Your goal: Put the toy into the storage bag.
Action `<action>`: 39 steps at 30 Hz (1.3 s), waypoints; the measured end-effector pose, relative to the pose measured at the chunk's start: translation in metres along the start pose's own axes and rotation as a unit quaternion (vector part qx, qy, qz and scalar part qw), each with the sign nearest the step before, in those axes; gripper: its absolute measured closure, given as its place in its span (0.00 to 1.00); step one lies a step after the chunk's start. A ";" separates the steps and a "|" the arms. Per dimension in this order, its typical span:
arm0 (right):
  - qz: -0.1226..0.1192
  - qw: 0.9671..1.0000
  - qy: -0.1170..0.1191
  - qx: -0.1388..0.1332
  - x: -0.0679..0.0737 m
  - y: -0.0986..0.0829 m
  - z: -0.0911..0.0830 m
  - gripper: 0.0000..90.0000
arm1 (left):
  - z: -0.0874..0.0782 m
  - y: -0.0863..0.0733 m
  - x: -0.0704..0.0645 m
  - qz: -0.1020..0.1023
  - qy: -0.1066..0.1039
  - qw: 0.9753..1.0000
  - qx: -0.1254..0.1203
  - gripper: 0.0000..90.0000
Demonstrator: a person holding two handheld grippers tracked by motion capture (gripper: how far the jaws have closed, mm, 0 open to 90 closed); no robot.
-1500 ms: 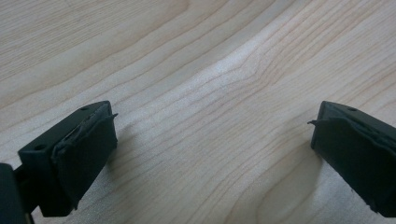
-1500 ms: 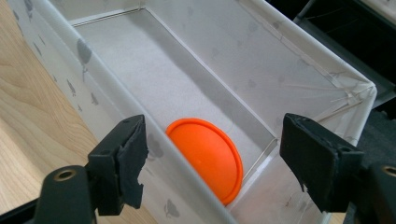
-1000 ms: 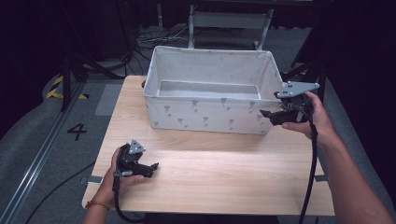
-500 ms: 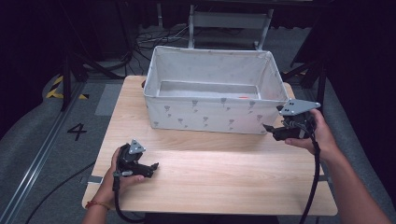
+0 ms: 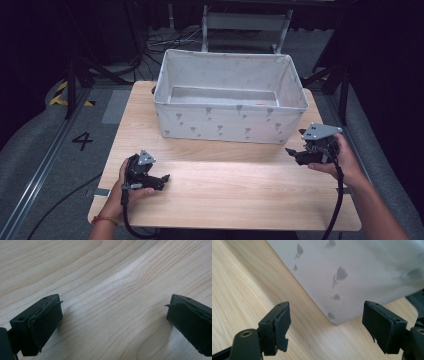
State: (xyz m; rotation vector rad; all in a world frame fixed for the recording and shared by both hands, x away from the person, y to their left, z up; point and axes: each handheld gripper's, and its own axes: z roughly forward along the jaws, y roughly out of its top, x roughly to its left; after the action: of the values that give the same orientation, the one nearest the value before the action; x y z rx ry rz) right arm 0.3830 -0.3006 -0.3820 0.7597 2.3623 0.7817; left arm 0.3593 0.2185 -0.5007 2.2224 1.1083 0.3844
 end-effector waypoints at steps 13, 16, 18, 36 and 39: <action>0.020 1.000 0.006 0.018 0.009 -0.051 0.014 0.24 | 0.000 0.000 0.000 -0.001 0.001 1.000 0.000 0.01; 0.022 0.999 0.005 0.023 0.011 -0.062 0.017 0.24 | 0.000 0.000 0.000 -0.001 0.001 1.000 0.000 0.01; 0.029 0.999 0.010 0.019 0.012 -0.071 0.017 0.24 | 0.000 0.000 0.000 -0.001 0.001 1.000 0.000 0.01; 0.129 0.991 0.038 0.013 0.020 -0.147 0.015 0.21 | 0.000 0.000 0.000 -0.005 -0.003 1.000 0.000 0.00; 0.149 0.988 0.032 0.003 0.019 -0.157 0.014 0.21 | 0.000 0.000 0.000 -0.004 -0.003 1.000 0.000 0.00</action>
State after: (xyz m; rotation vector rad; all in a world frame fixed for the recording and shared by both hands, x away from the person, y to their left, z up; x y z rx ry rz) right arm 0.3255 -0.3889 -0.5007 1.1248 2.3364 0.9328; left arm 0.3591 0.2181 -0.5010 2.2166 1.1149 0.3738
